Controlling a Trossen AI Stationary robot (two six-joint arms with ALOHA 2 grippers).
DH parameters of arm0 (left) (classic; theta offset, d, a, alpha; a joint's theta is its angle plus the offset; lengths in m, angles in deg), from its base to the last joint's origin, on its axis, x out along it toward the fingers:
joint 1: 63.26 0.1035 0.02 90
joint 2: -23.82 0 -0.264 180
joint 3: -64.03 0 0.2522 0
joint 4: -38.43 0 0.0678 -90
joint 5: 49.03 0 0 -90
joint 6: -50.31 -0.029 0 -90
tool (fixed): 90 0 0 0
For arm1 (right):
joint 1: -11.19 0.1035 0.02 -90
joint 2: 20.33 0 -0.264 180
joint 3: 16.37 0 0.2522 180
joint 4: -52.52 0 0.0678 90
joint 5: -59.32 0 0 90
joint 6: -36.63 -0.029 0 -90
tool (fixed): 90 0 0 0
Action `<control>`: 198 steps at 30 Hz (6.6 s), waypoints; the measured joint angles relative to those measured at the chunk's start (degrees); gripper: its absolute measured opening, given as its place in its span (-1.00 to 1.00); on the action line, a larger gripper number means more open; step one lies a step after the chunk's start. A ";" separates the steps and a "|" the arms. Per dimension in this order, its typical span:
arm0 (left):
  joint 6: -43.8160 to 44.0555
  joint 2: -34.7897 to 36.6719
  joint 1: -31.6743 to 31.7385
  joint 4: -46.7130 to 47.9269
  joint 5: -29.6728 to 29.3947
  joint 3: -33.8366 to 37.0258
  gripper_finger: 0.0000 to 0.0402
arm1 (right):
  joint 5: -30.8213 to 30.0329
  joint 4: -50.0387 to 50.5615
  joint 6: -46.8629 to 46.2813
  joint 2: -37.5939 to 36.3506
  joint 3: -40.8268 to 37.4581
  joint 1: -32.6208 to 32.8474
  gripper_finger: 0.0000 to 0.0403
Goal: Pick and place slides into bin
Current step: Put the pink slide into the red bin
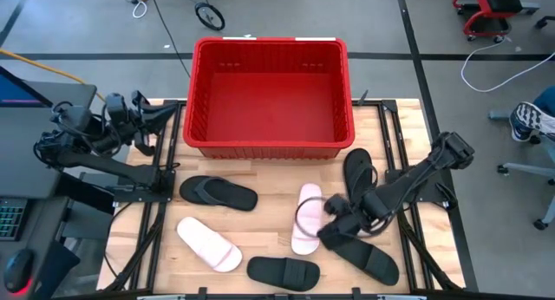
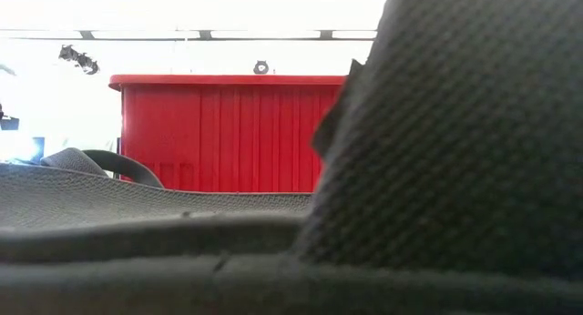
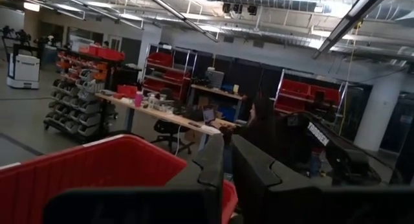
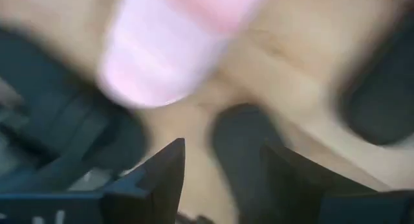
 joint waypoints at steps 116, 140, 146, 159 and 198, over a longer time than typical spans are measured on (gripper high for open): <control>7.56 -1.12 0.02 6.09 -0.02 0.00 -0.89 | -20.37 -54.07 45.59 -18.28 0.00 -43.52 -0.96; 7.56 -9.65 0.02 6.53 -0.01 -0.02 -0.92 | 3.50 -57.81 43.27 14.17 -0.07 -69.19 -0.95; 7.82 -10.97 0.02 6.49 -0.02 -0.02 -0.92 | 7.25 -57.74 43.11 17.96 -0.07 -72.39 -0.94; 9.49 -10.95 0.02 6.53 -0.02 -0.02 -0.84 | 9.32 -58.20 45.82 19.34 -0.07 -74.77 -0.82; 13.57 -11.63 -0.34 7.63 0.00 0.00 -0.81 | 13.92 -53.25 51.71 -4.37 -0.04 -64.48 -0.11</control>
